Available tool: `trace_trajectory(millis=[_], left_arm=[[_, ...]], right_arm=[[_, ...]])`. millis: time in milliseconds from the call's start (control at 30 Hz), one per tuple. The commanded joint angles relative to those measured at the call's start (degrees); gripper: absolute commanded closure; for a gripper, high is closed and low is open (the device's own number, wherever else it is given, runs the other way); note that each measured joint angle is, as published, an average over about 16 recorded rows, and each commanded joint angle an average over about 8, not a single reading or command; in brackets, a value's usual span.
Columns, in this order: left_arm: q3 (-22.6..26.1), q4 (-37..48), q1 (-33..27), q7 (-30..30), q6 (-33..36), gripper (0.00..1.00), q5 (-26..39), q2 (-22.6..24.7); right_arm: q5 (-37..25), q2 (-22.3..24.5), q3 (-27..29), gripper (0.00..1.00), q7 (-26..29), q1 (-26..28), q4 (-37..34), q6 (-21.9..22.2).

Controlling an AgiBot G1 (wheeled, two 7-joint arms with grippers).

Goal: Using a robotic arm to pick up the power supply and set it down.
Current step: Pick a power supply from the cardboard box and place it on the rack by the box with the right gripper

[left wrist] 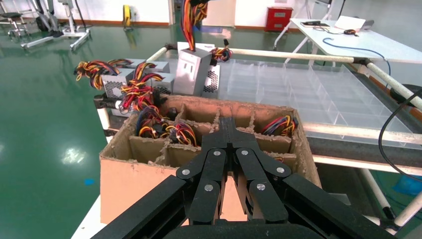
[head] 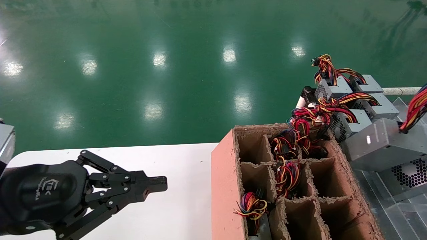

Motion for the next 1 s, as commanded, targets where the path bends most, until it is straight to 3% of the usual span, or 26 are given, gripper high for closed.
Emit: trace_trajectory(millis=[33, 433, 1000], left_arm=[[0.0, 0.0, 0.0, 0.0, 0.0, 1.0, 0.0, 0.0], [0.0, 0.0, 0.0, 0.0, 0.0, 1.0, 0.0, 0.0], [0.0, 0.0, 0.0, 0.0, 0.0, 1.0, 0.0, 0.0]], right_arm=[[0.0, 1.1, -0.3, 1.0, 0.5, 0.2, 0.5, 0.1], [1.4, 2.3, -6.9, 1.0, 2.3, 1.7, 3.6, 3.0], [4.9, 1.4, -11.7, 1.0, -0.3, 2.4, 4.3, 6.9]])
